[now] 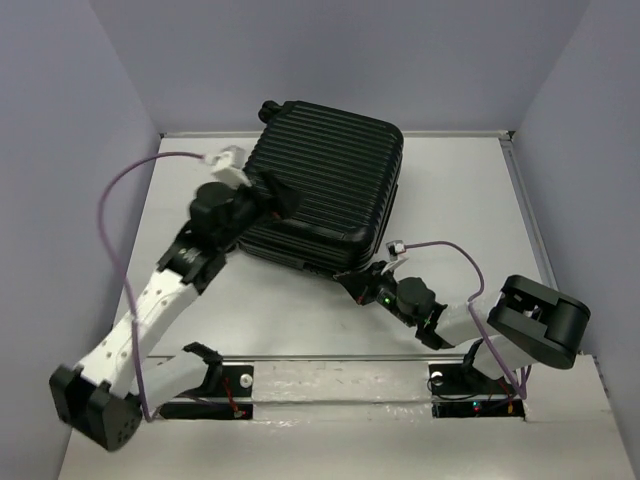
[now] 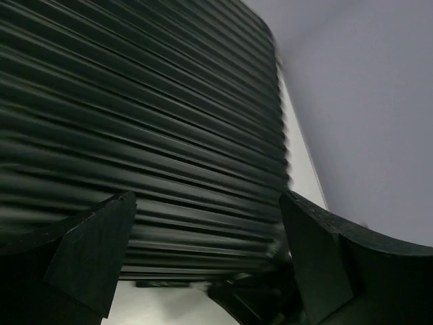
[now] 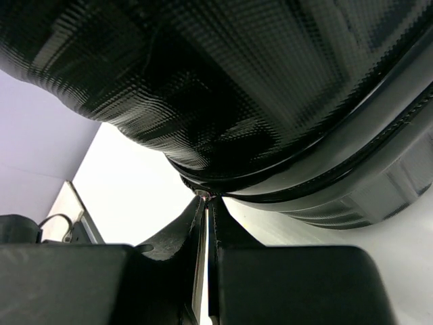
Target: Pack the luggage
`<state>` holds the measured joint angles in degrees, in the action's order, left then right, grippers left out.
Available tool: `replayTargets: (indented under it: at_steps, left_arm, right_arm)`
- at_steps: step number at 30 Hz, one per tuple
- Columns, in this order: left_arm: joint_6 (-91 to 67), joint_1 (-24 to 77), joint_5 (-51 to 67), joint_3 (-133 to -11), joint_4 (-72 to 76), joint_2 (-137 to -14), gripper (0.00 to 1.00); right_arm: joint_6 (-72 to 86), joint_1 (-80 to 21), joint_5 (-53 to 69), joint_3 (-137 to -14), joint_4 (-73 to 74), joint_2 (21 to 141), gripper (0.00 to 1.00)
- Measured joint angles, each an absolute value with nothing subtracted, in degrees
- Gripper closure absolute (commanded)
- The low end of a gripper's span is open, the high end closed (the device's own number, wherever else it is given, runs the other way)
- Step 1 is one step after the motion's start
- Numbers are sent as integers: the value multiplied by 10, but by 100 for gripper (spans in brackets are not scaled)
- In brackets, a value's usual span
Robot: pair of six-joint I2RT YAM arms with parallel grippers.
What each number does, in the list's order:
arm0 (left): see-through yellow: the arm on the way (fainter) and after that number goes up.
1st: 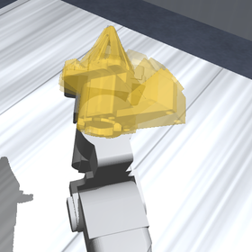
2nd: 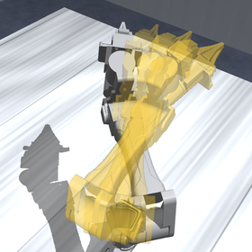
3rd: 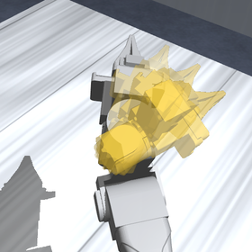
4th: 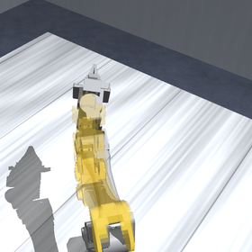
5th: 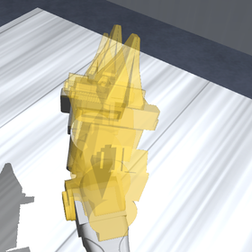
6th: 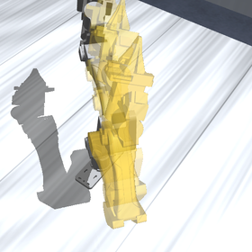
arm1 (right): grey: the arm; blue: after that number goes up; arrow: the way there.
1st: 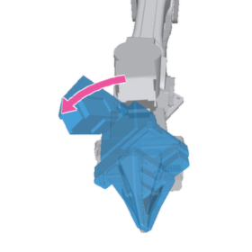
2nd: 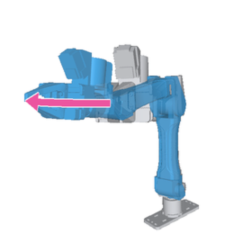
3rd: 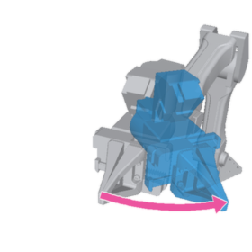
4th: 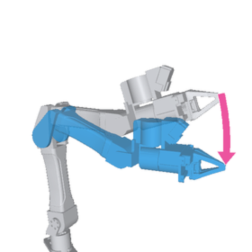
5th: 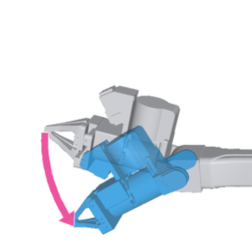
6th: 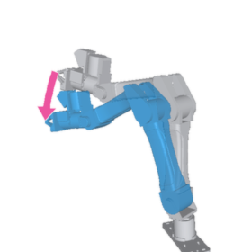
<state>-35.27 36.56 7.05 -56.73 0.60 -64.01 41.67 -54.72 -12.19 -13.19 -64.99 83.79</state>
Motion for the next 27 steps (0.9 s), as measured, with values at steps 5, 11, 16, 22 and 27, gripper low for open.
replayTargets:
  at_steps: [5,11,16,22,27]
  left_arm:
    - [-337,107,78,-510,-60,-476,1]
    - [-329,-34,154,-475,-60,-521,1]
    - [-342,-79,196,-465,-52,-618,1]
    - [-353,-81,218,-465,-15,-631,1]
    - [-368,-84,230,-465,15,-667,1]
  right_arm:
    - [416,-548,-124,-131,-644,829,93]
    - [404,-548,-128,-126,-611,793,93]
    - [389,-548,-128,-126,-586,774,93]
    - [383,-548,-127,-126,-588,779,93]
    - [384,-548,-122,-126,-607,798,93]
